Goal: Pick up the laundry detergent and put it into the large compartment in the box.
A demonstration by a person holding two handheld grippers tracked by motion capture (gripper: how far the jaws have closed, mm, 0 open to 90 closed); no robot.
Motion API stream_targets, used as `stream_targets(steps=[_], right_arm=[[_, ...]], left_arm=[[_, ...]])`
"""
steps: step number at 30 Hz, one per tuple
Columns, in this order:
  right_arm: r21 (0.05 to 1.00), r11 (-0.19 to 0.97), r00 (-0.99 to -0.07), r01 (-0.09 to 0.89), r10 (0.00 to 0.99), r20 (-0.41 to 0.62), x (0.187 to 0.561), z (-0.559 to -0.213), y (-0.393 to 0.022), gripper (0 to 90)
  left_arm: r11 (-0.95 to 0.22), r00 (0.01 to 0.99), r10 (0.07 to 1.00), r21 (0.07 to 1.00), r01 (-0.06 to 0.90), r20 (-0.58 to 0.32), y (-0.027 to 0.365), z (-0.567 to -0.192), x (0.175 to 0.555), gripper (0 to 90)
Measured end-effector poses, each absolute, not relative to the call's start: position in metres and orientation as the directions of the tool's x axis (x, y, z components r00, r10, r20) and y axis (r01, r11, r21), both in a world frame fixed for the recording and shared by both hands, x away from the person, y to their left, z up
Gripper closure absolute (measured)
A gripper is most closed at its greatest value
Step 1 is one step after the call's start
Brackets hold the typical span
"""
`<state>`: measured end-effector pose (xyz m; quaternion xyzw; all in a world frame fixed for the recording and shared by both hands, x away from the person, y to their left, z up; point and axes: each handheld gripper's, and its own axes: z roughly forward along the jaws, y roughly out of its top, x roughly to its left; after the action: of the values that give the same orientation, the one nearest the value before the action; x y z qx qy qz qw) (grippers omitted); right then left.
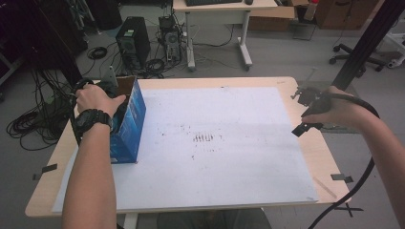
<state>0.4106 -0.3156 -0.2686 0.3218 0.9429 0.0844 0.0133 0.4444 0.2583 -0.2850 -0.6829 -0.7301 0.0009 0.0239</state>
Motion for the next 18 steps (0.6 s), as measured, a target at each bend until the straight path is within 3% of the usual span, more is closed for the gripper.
stream_targets(steps=[13,18], right_arm=[[0.168,0.779,-0.793,0.604,0.608,0.032,0.4101,-0.2692,-0.3151,17.1],[0.169,0.778,-0.792,0.605,0.609,0.032,0.4096,-0.269,-0.3156,17.1]], left_arm=[[0.073,-0.071,0.997,-0.034,0.997,0.036,0.2583,-0.2848,0.4438,35.9],[0.086,-0.085,0.996,-0.033,0.996,0.034,0.259,-0.2839,0.4425,30.0]])
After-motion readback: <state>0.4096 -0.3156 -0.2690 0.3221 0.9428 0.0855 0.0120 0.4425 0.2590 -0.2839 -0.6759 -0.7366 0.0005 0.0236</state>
